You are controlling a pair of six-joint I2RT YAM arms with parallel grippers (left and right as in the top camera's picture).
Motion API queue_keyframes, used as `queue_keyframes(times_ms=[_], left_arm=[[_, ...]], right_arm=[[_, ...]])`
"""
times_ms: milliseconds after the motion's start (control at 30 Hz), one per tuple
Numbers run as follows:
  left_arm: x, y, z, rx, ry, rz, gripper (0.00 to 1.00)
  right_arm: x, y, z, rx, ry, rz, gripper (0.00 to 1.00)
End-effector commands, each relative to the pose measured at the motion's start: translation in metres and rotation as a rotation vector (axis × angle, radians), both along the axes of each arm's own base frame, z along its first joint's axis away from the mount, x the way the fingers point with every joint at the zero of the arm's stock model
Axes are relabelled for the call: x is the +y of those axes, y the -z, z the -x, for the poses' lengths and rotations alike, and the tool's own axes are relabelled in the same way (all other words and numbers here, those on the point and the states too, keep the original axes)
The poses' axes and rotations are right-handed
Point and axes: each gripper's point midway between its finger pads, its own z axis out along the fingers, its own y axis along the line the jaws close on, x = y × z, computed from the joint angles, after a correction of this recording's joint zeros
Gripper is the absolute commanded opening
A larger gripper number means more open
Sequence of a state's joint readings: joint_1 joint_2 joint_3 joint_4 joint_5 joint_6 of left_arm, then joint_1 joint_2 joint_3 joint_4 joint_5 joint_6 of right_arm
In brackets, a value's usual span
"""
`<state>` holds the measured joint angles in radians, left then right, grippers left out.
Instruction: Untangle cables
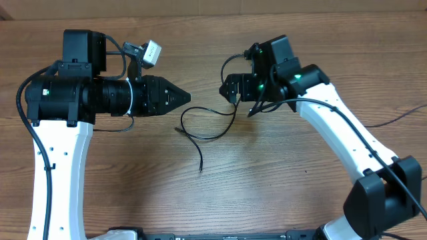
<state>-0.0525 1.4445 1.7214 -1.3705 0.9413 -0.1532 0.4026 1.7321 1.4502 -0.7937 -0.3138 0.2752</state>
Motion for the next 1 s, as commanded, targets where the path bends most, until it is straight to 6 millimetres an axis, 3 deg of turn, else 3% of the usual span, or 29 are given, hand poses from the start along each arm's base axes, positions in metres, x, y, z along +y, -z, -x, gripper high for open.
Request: queue_keyframes(times_ms=[0, 233, 300, 433, 633, 767, 967], left_arm=[[0.001, -0.003, 0.000, -0.025, 0.007, -0.013, 0.28], [0.001, -0.003, -0.001, -0.032, 0.011, -0.015, 0.29], [0.001, -0.003, -0.001, -0.037, 0.014, -0.016, 0.29], [0.001, -0.003, 0.000, -0.043, 0.019, -0.018, 0.29], [0.001, -0.003, -0.001, -0.046, 0.019, -0.017, 0.29], [0.001, -0.003, -0.001, -0.049, 0.019, -0.017, 0.29], [0.000, -0.006, -0.006, -0.080, 0.018, -0.015, 0.30]], right_arm=[[-0.002, 0.027, 0.001, 0.083, 0.061, 0.053, 1.00], [-0.001, 0.070, 0.008, 0.196, 0.049, 0.107, 1.00], [-0.002, 0.081, 0.009, 0.202, 0.011, 0.129, 0.95], [-0.006, 0.105, 0.017, 0.199, -0.147, 0.205, 0.89], [-0.017, 0.136, 0.021, 0.156, -0.380, 0.329, 0.96], [-0.018, 0.139, 0.014, 0.106, -0.425, 0.354, 1.00], [-0.010, 0.135, -0.005, 0.051, -0.348, 0.326, 0.98]])
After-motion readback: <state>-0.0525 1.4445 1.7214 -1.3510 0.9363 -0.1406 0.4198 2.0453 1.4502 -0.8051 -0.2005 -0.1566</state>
